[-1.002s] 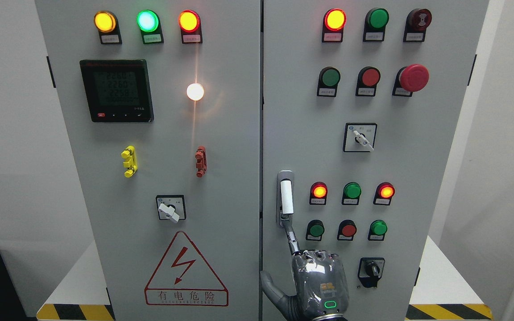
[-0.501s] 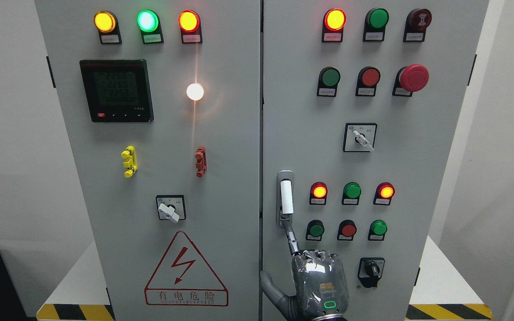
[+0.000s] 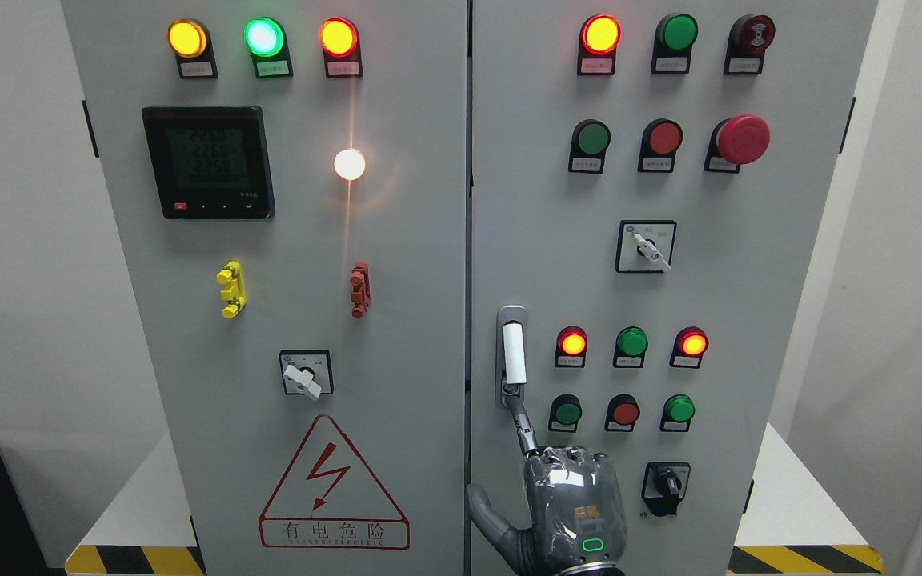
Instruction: Release door handle
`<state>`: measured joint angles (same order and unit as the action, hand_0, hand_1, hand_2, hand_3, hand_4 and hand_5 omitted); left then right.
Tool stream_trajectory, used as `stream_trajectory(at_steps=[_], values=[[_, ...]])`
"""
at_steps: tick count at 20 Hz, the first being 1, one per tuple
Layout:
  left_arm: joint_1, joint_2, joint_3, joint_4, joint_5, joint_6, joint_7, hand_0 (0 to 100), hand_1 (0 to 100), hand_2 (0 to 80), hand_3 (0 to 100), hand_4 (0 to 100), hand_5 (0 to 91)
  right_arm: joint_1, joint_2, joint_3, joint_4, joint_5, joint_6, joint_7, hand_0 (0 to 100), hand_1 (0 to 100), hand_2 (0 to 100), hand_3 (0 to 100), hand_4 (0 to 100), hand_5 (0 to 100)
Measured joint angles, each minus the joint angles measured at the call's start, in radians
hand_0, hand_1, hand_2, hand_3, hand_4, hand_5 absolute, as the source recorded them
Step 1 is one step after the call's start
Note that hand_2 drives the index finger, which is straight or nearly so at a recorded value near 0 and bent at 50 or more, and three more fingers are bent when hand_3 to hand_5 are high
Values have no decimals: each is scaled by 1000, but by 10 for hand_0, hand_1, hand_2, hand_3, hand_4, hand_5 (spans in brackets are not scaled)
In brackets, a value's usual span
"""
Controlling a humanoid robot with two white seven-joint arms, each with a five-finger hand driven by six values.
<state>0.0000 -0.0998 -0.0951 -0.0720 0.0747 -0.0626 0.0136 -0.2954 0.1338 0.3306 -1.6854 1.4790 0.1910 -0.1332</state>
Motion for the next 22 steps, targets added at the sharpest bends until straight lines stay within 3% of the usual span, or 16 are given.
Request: stream_trajectory(at_steps=[22], values=[[0, 0, 0, 0, 0, 0, 0, 120, 556, 0, 0, 0, 0, -1, 0, 0, -54, 5, -3, 3, 269, 239, 151, 1000, 1000, 1000]])
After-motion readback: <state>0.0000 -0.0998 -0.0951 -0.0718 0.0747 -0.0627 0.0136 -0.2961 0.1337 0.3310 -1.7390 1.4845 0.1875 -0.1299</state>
